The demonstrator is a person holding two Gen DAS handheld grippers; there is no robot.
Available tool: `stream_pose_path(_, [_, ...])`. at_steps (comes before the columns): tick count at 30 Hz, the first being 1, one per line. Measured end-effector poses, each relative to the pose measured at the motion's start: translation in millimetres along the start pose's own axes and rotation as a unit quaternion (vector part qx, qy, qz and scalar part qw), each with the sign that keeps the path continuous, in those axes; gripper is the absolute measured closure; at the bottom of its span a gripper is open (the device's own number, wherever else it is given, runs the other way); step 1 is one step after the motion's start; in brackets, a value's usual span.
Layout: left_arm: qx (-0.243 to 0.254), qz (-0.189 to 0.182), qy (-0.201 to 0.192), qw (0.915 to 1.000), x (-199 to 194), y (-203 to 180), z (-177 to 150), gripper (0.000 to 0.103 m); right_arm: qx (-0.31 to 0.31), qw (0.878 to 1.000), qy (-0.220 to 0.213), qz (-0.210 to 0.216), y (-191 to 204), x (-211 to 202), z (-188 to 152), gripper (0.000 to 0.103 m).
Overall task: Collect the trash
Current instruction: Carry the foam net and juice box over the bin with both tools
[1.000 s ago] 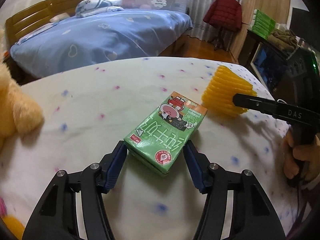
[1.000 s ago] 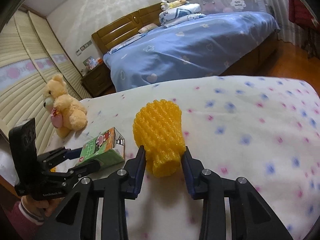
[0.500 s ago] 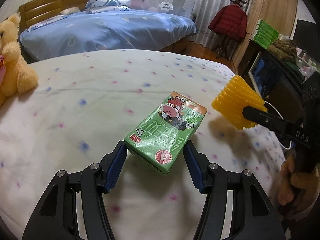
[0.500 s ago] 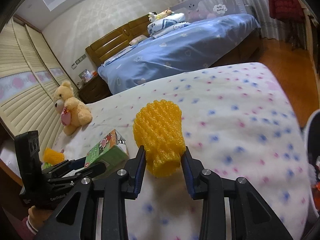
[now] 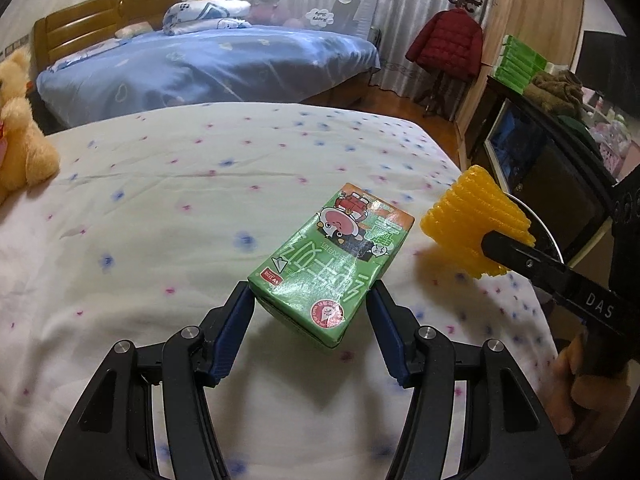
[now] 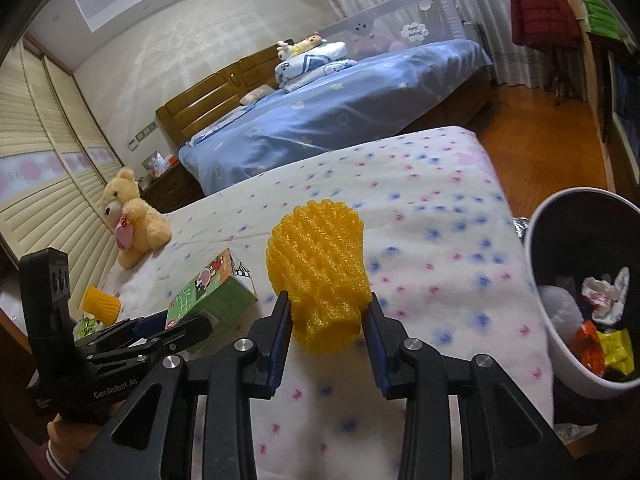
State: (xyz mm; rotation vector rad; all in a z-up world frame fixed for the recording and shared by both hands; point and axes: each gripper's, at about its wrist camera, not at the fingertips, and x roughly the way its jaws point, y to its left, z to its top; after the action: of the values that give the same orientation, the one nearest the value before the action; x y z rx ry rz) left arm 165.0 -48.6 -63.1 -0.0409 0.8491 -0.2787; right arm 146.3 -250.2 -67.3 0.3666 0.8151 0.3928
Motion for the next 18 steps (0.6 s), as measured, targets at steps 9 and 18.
stream_pose_path(9, [0.009,0.004,-0.005,0.9999,-3.0,-18.7,-0.9,0.045,0.022,1.000,-0.015,-0.015,-20.8,-18.2,-8.8,0.068])
stream_pose_path(18, [0.023,0.006,-0.007,0.9997,-5.1,-34.0,-3.1,0.045,0.031,0.999,-0.024,-0.024,-32.0,-33.8,-15.5,0.068])
